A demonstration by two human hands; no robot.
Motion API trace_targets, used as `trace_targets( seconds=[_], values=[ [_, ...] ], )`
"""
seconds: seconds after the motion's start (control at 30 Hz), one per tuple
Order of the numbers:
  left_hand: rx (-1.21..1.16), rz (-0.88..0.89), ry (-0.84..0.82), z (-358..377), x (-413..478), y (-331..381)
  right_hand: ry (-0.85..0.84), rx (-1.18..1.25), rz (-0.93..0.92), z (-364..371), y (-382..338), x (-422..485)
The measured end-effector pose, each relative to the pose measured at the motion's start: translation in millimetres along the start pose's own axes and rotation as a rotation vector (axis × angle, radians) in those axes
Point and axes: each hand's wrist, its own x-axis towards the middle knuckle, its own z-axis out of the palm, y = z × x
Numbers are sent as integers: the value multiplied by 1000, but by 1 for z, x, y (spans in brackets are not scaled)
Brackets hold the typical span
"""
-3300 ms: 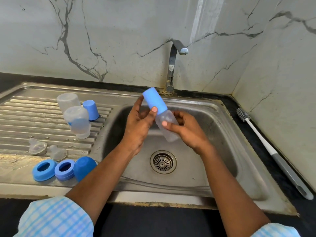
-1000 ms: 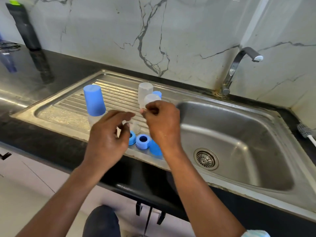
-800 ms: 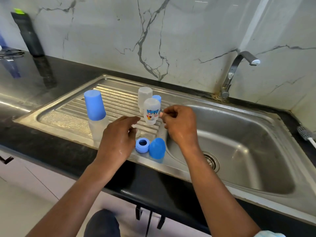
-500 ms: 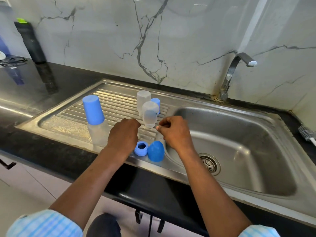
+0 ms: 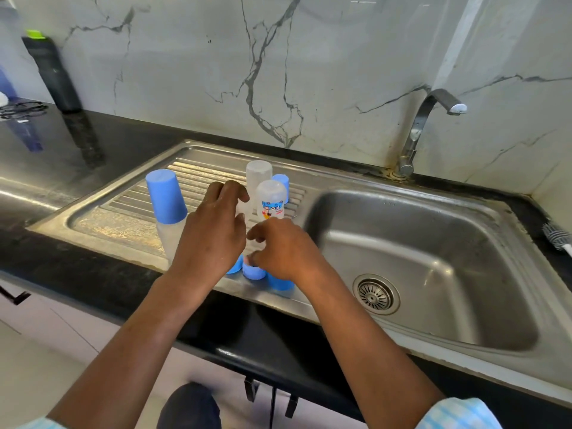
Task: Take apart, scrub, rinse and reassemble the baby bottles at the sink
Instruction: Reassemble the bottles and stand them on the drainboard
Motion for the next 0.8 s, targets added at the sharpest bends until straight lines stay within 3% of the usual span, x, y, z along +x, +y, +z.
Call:
trace_targets(
  seconds=[0.17, 0.5, 0.57, 0.73, 0.8],
  values=[
    [-124, 23, 71, -7, -6, -7, -132, -185, -19, 6, -13, 0],
    [-188, -19, 188, -11, 1, -6, -108, -180, -8, 5, -16, 5],
    [-229, 0, 214, -11, 3, -2, -40, -112, -3, -1, -11, 6],
    [-437, 15, 283, 1, 11, 27, 320, 219, -21, -59, 18, -8],
    [-511, 36, 248, 17, 13, 47, 375, 258, 5, -84, 43, -18]
  ],
)
